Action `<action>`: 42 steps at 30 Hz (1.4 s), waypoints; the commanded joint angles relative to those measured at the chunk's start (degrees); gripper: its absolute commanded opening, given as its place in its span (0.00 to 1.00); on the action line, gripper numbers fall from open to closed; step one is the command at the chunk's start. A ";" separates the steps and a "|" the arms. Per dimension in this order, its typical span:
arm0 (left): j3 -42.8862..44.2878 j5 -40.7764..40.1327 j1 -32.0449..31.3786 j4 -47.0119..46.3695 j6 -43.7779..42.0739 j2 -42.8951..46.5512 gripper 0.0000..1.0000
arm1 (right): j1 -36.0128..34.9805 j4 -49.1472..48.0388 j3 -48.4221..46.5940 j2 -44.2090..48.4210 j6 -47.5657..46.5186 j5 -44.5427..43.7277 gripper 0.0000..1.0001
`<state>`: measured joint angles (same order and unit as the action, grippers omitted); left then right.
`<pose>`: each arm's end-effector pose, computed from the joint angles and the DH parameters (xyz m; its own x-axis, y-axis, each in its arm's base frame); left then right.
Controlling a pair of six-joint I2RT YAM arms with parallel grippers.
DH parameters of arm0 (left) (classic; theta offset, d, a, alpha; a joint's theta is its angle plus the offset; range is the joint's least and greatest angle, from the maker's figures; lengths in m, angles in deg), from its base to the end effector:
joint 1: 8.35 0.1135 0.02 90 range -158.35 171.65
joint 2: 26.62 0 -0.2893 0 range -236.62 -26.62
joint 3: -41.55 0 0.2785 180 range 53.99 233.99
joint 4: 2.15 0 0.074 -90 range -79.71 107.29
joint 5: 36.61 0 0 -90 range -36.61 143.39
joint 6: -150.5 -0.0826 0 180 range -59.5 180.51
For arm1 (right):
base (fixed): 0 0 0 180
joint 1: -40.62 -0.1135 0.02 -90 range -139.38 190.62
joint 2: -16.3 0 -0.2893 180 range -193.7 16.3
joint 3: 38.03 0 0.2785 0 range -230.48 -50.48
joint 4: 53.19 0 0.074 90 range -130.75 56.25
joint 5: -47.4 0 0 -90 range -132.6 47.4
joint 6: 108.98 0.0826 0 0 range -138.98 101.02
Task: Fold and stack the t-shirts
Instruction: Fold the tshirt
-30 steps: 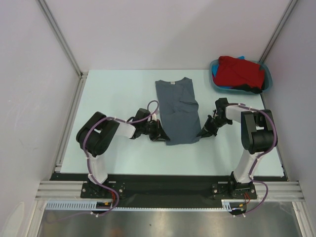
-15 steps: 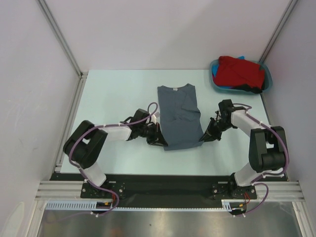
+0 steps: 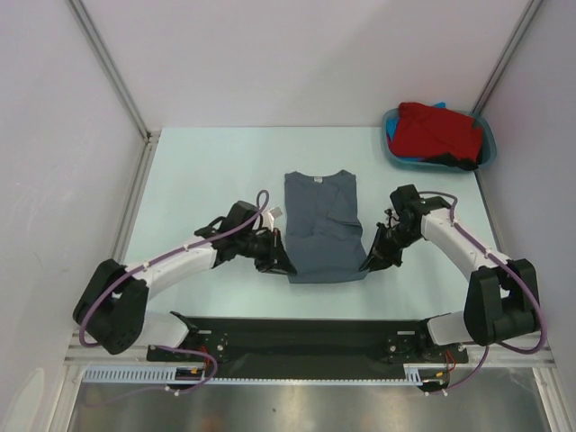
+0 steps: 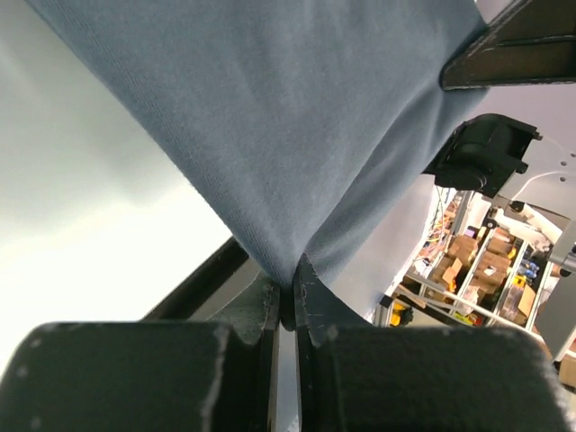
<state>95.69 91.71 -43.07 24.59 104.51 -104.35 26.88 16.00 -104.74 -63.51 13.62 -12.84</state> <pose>0.2193 -0.2143 0.1779 -0.9915 0.0239 -0.1275 0.1158 0.6063 -0.7868 0.2425 0.1015 0.1907 -0.9569 0.2475 0.1520 0.2904 0.8239 0.4867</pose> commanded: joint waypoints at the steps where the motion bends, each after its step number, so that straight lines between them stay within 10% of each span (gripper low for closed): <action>1: 1.98 -2.29 0.00 7.83 0.73 3.11 0.04 | 0.03 4.85 -5.48 0.98 0.45 -1.63 0.00; 26: 60.93 1.57 13.88 29.99 -13.24 -39.15 0.02 | 3.01 7.67 -53.57 -40.24 -2.28 0.91 0.00; 42: 75.64 14.66 18.19 18.50 -0.69 -59.89 0.15 | 8.11 3.11 -75.19 -60.02 2.46 8.12 0.00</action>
<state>167.81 101.09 -25.30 47.61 99.77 -162.86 34.10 21.82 -175.44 -122.17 14.08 -7.60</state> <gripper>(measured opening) 0.138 0.036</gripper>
